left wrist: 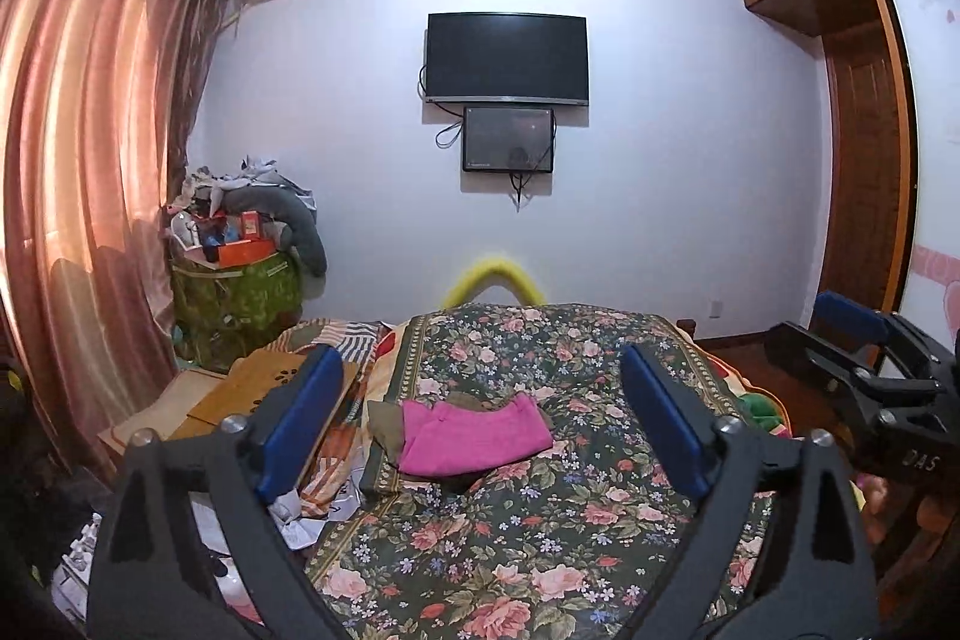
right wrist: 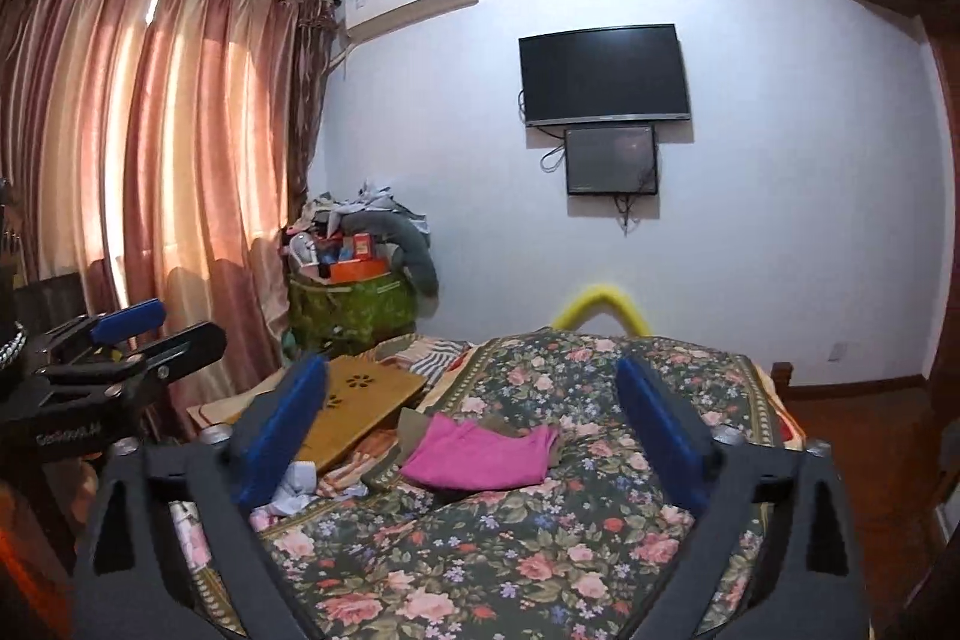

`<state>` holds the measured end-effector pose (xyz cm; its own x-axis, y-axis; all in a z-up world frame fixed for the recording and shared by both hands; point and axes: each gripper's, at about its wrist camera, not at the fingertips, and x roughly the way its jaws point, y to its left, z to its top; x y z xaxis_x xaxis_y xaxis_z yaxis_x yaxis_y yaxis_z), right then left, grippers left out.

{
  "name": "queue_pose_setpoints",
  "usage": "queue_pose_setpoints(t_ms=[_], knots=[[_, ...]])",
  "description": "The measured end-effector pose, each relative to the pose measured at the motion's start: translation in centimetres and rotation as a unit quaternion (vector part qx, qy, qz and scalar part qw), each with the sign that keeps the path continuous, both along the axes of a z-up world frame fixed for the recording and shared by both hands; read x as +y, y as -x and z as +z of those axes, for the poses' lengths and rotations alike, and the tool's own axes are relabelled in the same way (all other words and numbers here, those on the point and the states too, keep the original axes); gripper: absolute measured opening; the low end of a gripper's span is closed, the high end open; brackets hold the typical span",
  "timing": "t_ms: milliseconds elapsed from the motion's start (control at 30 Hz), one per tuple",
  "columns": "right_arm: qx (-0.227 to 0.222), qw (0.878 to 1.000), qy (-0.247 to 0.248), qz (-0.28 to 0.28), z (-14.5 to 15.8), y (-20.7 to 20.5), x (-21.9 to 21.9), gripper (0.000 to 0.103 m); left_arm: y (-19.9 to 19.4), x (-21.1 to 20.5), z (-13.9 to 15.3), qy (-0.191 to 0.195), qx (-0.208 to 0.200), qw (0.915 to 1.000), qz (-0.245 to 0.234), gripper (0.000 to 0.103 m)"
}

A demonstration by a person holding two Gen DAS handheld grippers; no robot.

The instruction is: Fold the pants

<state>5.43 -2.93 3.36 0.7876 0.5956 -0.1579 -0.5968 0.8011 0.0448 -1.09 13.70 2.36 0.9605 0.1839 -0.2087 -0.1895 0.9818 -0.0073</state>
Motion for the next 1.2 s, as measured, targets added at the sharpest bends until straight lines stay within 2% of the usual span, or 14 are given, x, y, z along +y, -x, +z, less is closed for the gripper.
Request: queue_pose_setpoints(t_ms=[267,533,1200], knots=[[0.007,1.000,-0.012,-0.013,-0.3,0.6,-1.0,0.103,0.6,-0.3,-0.1,0.001,-0.008,1.0000,-0.004,0.103],[0.010,1.000,-0.008,-0.017,-0.8,1.2,-1.3,0.103,0.6,-0.8,-0.6,-0.012,-0.010,0.9999,0.003,0.103],[0.021,1.000,-0.005,-0.016,-0.7,1.5,-1.5,0.103,-0.3,-0.5,-1.3,0.006,0.005,1.0000,0.000,0.103]])
